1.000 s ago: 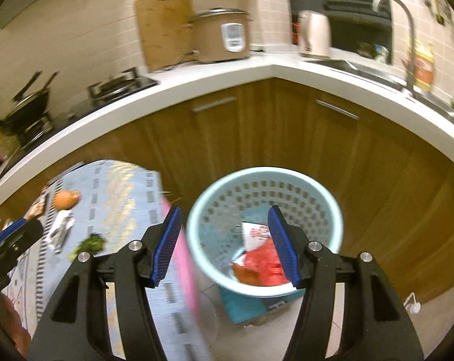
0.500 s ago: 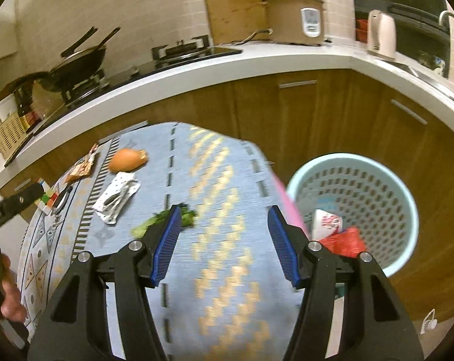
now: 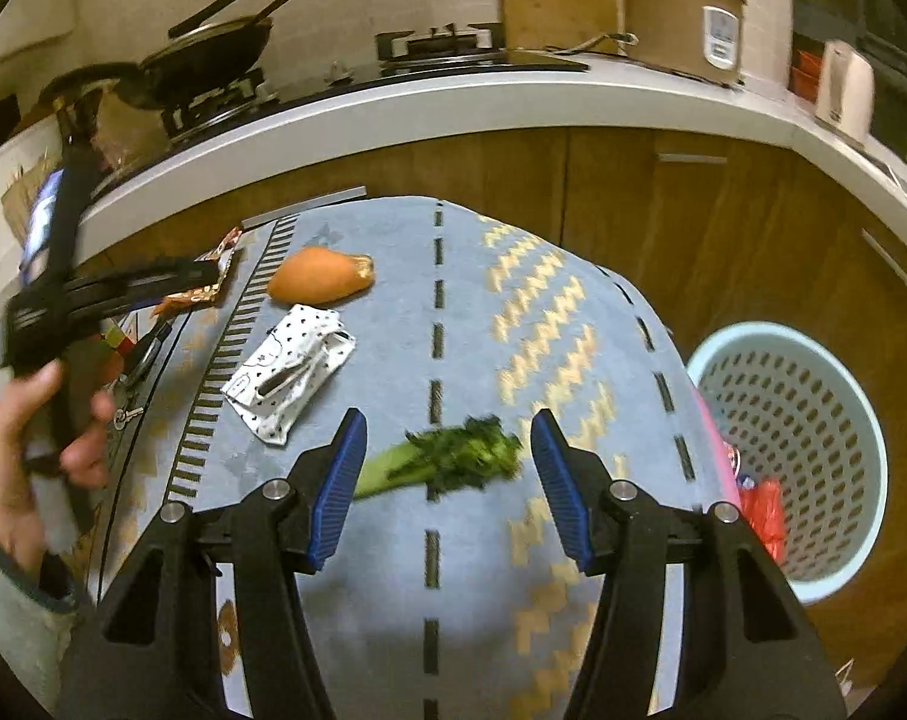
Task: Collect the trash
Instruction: 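Move both tools back over the table toward the snack bag and bread roll, then grasp the panda snack bag with left tool while right tool grasps the orange bread roll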
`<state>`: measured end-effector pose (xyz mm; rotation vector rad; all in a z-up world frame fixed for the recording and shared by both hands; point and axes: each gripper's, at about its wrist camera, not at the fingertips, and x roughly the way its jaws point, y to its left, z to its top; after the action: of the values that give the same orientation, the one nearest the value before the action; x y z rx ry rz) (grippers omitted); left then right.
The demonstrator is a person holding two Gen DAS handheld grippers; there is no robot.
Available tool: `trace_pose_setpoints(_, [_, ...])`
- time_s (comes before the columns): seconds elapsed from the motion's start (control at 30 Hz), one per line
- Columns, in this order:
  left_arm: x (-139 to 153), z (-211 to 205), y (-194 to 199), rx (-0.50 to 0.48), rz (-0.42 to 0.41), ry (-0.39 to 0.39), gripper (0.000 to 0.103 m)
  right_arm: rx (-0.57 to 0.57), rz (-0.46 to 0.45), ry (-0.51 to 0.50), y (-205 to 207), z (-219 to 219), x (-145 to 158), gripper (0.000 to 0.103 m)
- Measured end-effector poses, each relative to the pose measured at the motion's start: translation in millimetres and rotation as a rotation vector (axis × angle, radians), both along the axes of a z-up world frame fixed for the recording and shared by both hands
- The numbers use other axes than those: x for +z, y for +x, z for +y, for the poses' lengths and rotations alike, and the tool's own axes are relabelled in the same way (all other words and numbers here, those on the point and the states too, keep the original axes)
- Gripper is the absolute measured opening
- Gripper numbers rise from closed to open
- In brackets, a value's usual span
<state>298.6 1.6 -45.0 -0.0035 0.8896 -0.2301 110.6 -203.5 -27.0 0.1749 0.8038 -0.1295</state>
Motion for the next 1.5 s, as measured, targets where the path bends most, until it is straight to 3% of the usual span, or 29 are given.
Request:
trace_pose_setpoints(0.07, [-11.2, -7.1, 14.2, 0.004, 0.033, 0.035, 0.062, 0.009, 0.000, -0.016, 7.7, 4.7, 1.8, 0.053])
trace_pose_setpoints(0.23, [-18.8, -25.3, 24.2, 0.002, 0.015, 0.141, 0.060, 0.009, -0.002, -0.020, 16.5, 3.9, 3.9, 0.053])
trace_pose_setpoints(0.33, [-19.9, -33.2, 24.3, -0.012, 0.002, 0.174, 0.047, -0.001, 0.011, 0.005, 18.0, -4.0, -1.0, 0.053])
trace_pose_setpoints(0.4, [-18.9, -36.0, 22.6, -0.028, -0.004, 0.175, 0.033, 0.005, 0.019, 0.028, 20.8, -7.0, -2.8, 0.053])
trace_pose_setpoints(0.43, [-18.4, -37.6, 21.7, -0.030, -0.010, 0.183, 0.021, 0.010, 0.021, 0.034, 22.7, -7.8, -3.0, 0.053])
trace_pose_setpoints(0.5, [-18.2, -37.9, 20.8, -0.032, -0.022, 0.186, 0.017, 0.026, 0.024, 0.035, 27.9, -6.5, -1.7, 0.053])
trace_pose_setpoints(0.57, [-19.2, -35.8, 19.5, -0.030, -0.030, 0.170, 0.006, 0.052, 0.024, 0.037, 36.6, -3.6, 1.4, 0.053])
trace_pose_setpoints(0.63, [-13.9, -28.4, 16.1, -0.037, -0.041, 0.104, 0.005, 0.077, 0.025, 0.033, 47.8, 0.5, 4.0, 0.053])
trace_pose_setpoints(0.77, [6.9, -24.1, -5.1, -0.075, -0.094, 0.053, 0.004, 0.119, 0.036, 0.030, 76.5, 10.6, 5.5, 0.053])
trace_pose_setpoints(0.87, [23.8, -19.5, -29.3, -0.099, -0.135, 0.027, 0.004, 0.210, 0.093, 0.117, 107.7, 19.1, -1.8, 0.057])
trace_pose_setpoints(1.03, [29.3, -0.3, -63.4, -0.140, -0.141, -0.080, 0.004, 0.204, 0.133, 0.145, 149.9, 25.4, -12.1, 0.058])
trace_pose_setpoints(1.17, [28.1, 12.7, -89.1, -0.156, -0.154, -0.112, 0.004, 0.200, 0.125, 0.102, 168.5, 33.6, -18.0, 0.069])
trace_pose_setpoints(1.43, [22.1, 19.2, -118.7, -0.192, -0.144, -0.152, 0.004, 0.231, 0.151, 0.109, 176.9, 40.4, -32.1, 0.069])
trace_pose_setpoints(1.5, [19.3, 19.9, -121.3, -0.190, -0.140, -0.152, 0.004, 0.243, 0.154, 0.091, 175.8, 45.4, -32.5, 0.063])
